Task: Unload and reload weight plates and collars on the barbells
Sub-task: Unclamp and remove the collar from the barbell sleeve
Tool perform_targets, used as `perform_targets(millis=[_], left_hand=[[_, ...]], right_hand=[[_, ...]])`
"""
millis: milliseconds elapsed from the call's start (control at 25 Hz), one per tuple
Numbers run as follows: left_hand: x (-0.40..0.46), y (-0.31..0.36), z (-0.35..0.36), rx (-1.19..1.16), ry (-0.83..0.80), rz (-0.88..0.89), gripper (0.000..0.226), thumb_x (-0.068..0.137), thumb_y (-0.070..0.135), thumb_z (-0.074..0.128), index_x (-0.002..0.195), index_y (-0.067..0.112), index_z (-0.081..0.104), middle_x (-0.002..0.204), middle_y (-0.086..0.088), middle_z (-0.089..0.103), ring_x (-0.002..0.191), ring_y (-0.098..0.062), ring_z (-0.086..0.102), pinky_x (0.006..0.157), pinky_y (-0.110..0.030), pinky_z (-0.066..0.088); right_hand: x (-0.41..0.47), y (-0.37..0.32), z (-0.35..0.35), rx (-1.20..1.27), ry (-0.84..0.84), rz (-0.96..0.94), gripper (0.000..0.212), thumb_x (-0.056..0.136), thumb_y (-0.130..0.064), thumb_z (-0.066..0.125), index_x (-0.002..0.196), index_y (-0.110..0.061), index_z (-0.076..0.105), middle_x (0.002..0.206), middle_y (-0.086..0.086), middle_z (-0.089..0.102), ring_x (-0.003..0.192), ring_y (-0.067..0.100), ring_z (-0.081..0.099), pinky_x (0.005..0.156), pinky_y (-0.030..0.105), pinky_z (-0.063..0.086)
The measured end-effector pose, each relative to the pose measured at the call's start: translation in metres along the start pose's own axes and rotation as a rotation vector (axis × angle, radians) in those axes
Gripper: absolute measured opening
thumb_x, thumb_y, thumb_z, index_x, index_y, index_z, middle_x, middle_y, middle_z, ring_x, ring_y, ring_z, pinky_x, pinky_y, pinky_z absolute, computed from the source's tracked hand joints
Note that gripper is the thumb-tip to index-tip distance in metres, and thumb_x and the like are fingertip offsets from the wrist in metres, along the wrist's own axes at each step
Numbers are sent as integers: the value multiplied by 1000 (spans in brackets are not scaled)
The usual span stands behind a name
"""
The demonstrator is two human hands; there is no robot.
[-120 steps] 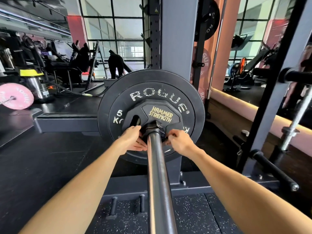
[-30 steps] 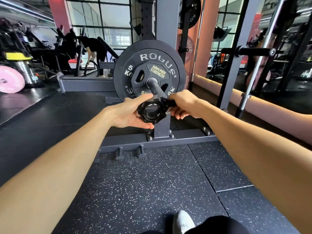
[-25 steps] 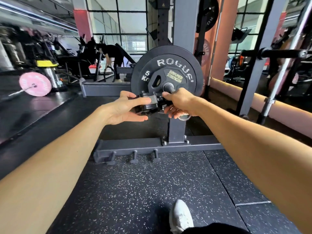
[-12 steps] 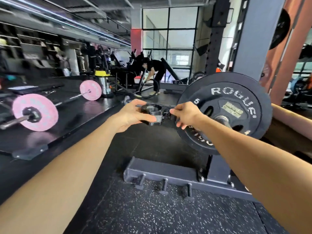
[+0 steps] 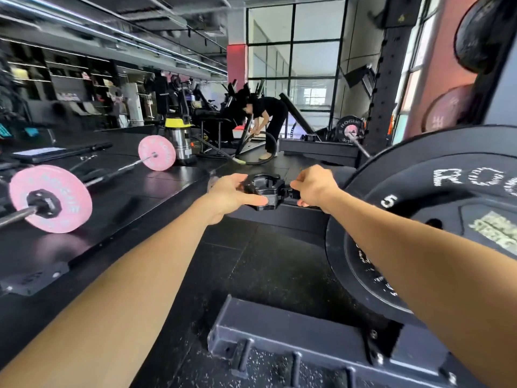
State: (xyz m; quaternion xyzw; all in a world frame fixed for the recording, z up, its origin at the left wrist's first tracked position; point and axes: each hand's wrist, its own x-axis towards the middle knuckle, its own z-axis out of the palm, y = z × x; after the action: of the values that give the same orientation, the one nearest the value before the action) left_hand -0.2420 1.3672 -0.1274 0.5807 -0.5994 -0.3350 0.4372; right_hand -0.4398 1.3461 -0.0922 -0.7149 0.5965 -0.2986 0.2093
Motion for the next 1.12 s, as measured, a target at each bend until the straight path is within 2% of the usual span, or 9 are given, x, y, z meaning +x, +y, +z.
perform_targets(millis=[120, 360, 520, 600, 680, 760, 880, 1000, 1120], left_hand=[[63, -21, 0, 33, -20, -29, 96, 68, 26, 89, 149, 18, 38, 151, -2, 39, 134, -19, 38, 95, -31, 36], [149, -45, 11, 83, -71, -38, 96, 70, 29, 87, 150, 18, 35, 153, -1, 39, 137, -21, 38, 110, -40, 36], [168, -65, 23, 93, -99, -72, 84, 72, 31, 85, 144, 18, 45, 139, 1, 55, 127, -21, 50, 107, -38, 39], [171, -67, 23, 104, -92, -71, 82, 72, 35, 85, 142, 19, 47, 134, 3, 59, 125, -20, 53, 100, -33, 41], [169, -67, 25, 116, -78, -83, 100, 69, 34, 87, 151, 20, 31, 147, 0, 46, 133, -22, 45, 106, -37, 38], [157, -66, 28, 91, -30, -98, 117, 66, 31, 90, 155, 26, 15, 158, -2, 28, 139, -23, 36, 110, -40, 35], [128, -65, 31, 113, 95, -43, 113, 66, 32, 88, 153, 30, 16, 157, -2, 24, 137, -23, 36, 108, -44, 38], [88, -56, 31, 122, 99, -5, 93, 72, 33, 84, 148, 32, 29, 149, 1, 36, 123, -18, 45, 94, -35, 43], [32, -43, 31, 156, 64, 9, 82, 74, 38, 82, 143, 37, 37, 141, 5, 45, 115, -14, 48, 82, -27, 45]], right_hand=[[56, 9, 20, -19, -2, 48, 27, 99, -19, 55, 110, 3, 65, 112, 22, 67, 99, 37, 68, 92, 43, 53], [132, 28, 42, -9, 25, 141, 26, 98, -17, 57, 113, 4, 63, 119, 21, 63, 101, 38, 66, 91, 45, 54], [151, 45, 60, -136, 1, 127, 26, 98, -16, 53, 114, 1, 65, 101, 12, 60, 103, 33, 63, 81, 30, 46], [153, 48, 64, -161, 14, 99, 25, 98, -18, 50, 111, -3, 65, 95, 10, 53, 91, 27, 55, 76, 29, 38], [152, 49, 66, -123, 31, 115, 16, 99, -20, 51, 99, -7, 61, 97, 12, 55, 85, 25, 49, 72, 28, 38], [142, 48, 67, -74, 53, 131, 18, 100, -23, 52, 101, -5, 58, 106, 16, 60, 88, 32, 56, 71, 31, 42], [118, 44, 61, -100, 66, 30, 40, 99, -29, 54, 131, -6, 50, 129, 17, 56, 113, 35, 57, 90, 38, 50], [84, 45, 50, -183, -22, -82, 52, 97, -32, 57, 140, -7, 43, 140, 15, 47, 127, 32, 46, 103, 39, 42], [36, 45, 39, -205, -131, -145, 64, 95, -32, 61, 149, -10, 34, 149, 14, 39, 133, 31, 43, 104, 33, 36]])
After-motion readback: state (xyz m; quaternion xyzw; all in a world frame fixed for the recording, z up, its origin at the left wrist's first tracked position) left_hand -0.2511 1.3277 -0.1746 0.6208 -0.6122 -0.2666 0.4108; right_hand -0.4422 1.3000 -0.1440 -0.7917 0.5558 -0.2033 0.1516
